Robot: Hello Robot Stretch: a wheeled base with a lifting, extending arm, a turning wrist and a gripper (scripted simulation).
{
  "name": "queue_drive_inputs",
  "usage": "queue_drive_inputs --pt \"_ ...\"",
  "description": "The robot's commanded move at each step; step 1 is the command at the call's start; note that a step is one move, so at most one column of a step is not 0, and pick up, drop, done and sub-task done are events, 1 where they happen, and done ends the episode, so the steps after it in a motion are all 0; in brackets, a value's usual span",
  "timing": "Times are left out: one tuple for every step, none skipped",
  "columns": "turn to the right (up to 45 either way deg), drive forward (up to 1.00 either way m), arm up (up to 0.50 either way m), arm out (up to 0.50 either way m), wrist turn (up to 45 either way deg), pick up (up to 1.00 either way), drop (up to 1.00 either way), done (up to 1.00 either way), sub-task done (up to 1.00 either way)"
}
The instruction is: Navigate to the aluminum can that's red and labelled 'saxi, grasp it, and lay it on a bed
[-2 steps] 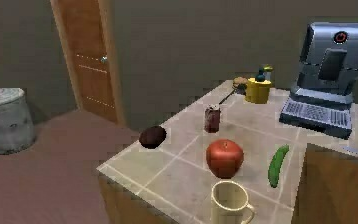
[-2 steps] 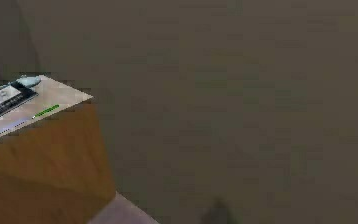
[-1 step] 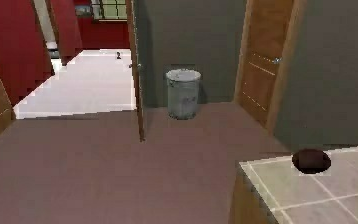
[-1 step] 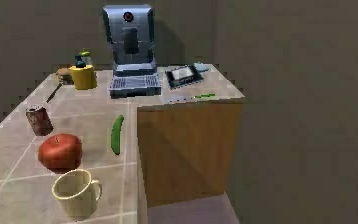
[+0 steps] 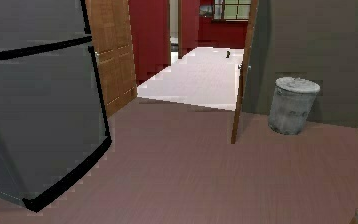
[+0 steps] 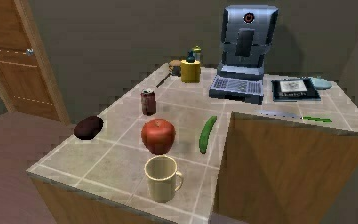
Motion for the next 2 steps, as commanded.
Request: queue_drive_inputs --pt "0.0 0.0 0.5 0.0 0.0 0.0 0.0 0.0 0.0" --pt "0.0 0.0 0.38 0.0 0.0 0.0 0.0 0.0 0.0"
